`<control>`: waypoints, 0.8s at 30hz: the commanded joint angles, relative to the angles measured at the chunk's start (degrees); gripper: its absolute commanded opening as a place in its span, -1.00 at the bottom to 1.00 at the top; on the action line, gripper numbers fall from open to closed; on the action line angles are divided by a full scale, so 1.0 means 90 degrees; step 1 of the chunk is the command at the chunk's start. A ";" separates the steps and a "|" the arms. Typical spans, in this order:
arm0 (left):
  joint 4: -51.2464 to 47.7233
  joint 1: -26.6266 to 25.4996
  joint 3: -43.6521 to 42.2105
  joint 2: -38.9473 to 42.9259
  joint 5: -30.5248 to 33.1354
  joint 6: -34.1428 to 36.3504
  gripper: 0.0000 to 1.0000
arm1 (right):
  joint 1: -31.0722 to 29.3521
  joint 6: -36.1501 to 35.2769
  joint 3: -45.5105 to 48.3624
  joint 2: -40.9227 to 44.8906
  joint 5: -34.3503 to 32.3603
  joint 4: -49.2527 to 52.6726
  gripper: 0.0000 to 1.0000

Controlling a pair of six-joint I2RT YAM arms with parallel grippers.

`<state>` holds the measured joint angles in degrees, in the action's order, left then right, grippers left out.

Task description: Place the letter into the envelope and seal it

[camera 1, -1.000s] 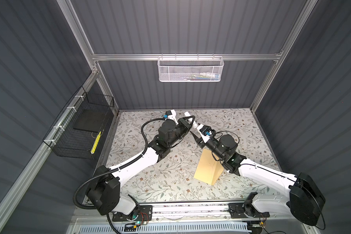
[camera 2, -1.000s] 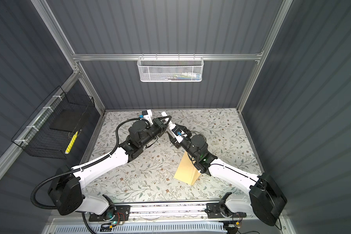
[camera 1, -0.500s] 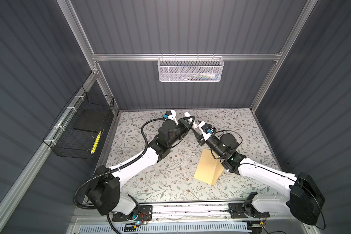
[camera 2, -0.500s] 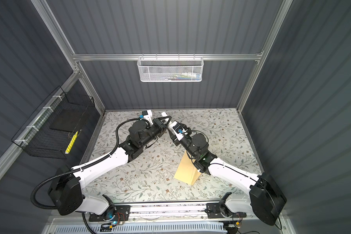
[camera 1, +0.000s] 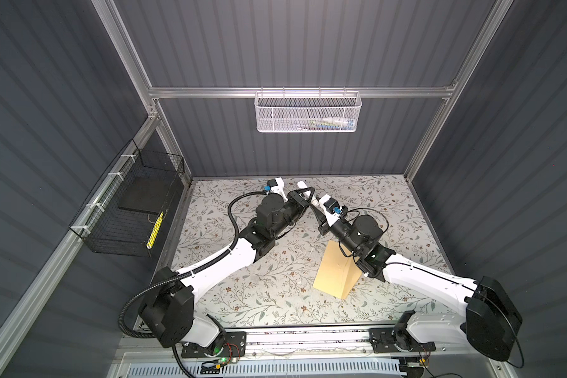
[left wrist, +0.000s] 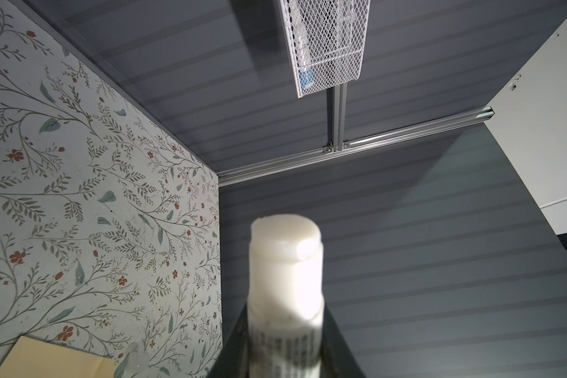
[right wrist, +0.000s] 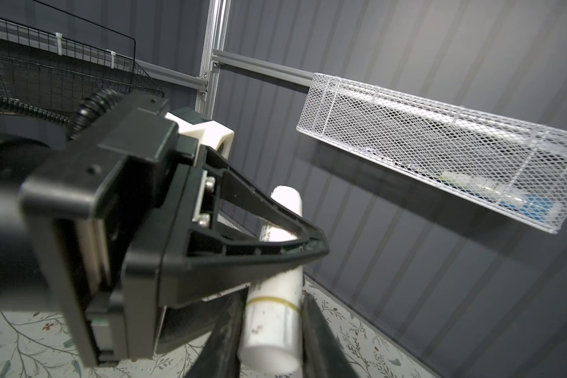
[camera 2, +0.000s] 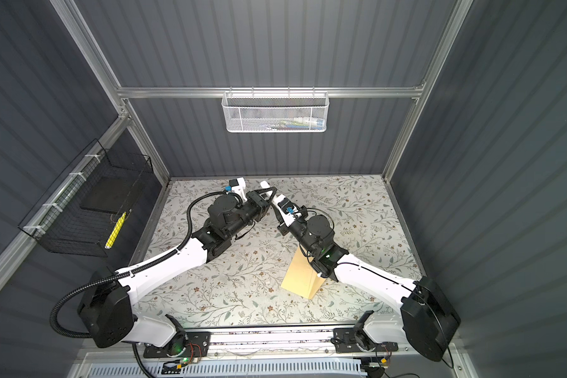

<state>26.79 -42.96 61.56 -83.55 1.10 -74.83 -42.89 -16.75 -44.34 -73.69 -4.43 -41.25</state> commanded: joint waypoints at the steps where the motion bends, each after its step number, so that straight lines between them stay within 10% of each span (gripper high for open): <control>1: 0.0335 0.0037 0.0089 -0.0080 -0.0064 -0.0026 -1.00 | 0.0010 0.0333 -0.0256 -0.0021 0.0033 0.0147 -0.60; 7: 0.0890 0.0039 -0.0198 -0.0101 0.0101 -0.0053 -1.00 | 0.0019 0.1797 -0.0820 0.0125 -0.0266 0.0978 -0.70; 15: 0.1900 0.0039 -0.0473 -0.0249 0.0209 0.0101 -1.00 | 0.0919 0.7741 -0.2147 0.0252 0.0280 0.3869 -0.76; 20: 0.2112 0.0038 -0.0531 -0.0259 0.0253 0.0190 -1.00 | 0.1345 1.1349 -0.0976 0.0059 0.1624 0.1514 -0.75; 24: 0.2093 0.0037 -0.0507 -0.0158 0.0242 0.0338 -1.00 | 0.1349 1.2327 -0.1008 -0.0363 0.2306 0.0488 -0.62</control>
<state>41.93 -42.57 57.47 -86.54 3.05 -76.16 -33.26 73.82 -53.01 -75.07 17.47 -26.11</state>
